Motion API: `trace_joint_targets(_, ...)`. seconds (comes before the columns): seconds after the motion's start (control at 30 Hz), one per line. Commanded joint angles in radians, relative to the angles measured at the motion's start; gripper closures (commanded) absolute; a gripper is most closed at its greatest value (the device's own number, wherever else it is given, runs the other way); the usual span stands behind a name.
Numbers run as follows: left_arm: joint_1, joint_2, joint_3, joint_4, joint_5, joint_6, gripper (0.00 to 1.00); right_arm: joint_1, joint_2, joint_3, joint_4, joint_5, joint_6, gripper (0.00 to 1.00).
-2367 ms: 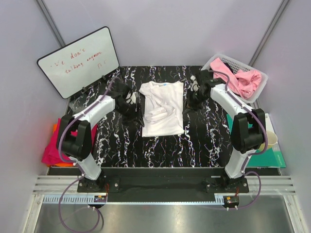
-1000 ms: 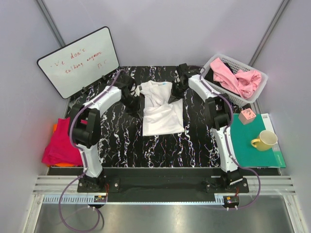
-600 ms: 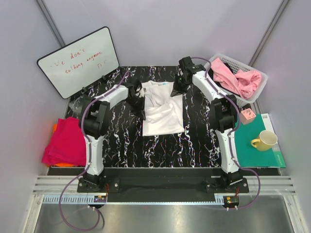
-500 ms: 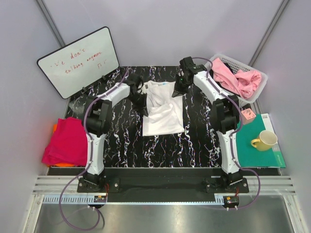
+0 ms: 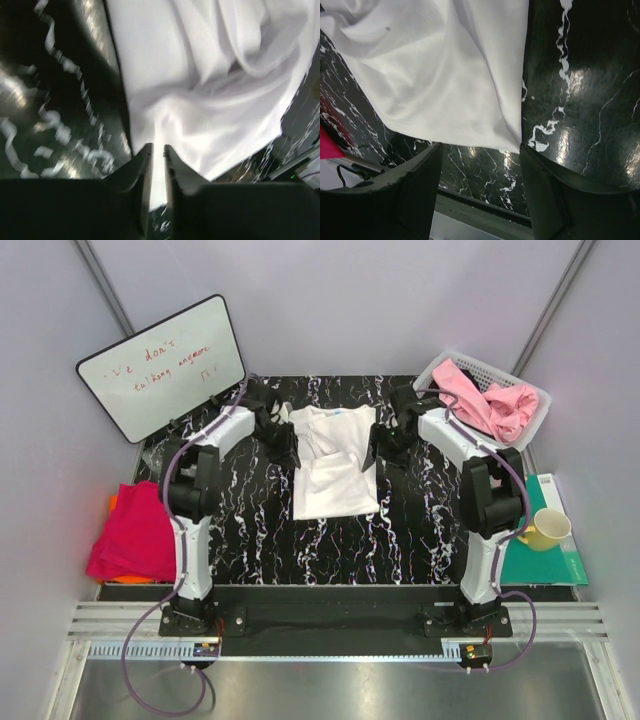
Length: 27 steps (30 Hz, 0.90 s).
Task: Fold and stack the t-shirts
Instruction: Fold the folded rectangular tshirt in 1/3 of the way, then grab one side of the 2/3 rectangular tshirt with both arms
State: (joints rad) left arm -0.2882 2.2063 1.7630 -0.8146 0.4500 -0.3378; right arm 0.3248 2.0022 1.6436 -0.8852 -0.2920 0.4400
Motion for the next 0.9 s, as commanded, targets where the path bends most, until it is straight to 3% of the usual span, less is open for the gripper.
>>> trace_joint_targets(0.0,0.024,-0.282,-0.131,0.005,0.01,0.034,0.43,-0.007,-0.118,-0.117,0.055,-0.104,0.023,0.28)
trace_joint_targets(0.1,0.024,-0.362,-0.249,0.005,0.018,0.033,0.2,-0.007,-0.122,-0.2,0.091,-0.137,0.042,0.27)
trace_joint_targets(0.27,0.024,-0.405,-0.436,0.054,0.045,0.013,0.23,-0.007,-0.088,-0.287,0.124,-0.176,0.055,0.27)
trace_joint_targets(0.47,0.014,-0.37,-0.54,0.114,0.079,0.008,0.27,-0.007,-0.04,-0.317,0.137,-0.191,0.051,0.27)
trace_joint_targets(0.7,-0.044,-0.28,-0.539,0.16,0.108,-0.007,0.27,-0.007,0.0,-0.312,0.155,-0.208,0.062,0.27)
trace_joint_targets(0.8,-0.084,-0.228,-0.513,0.181,0.119,-0.033,0.27,-0.007,0.009,-0.317,0.166,-0.208,0.071,0.31)
trace_joint_targets(0.87,-0.103,-0.189,-0.485,0.186,0.118,-0.05,0.29,-0.007,0.021,-0.318,0.169,-0.219,0.072,0.4)
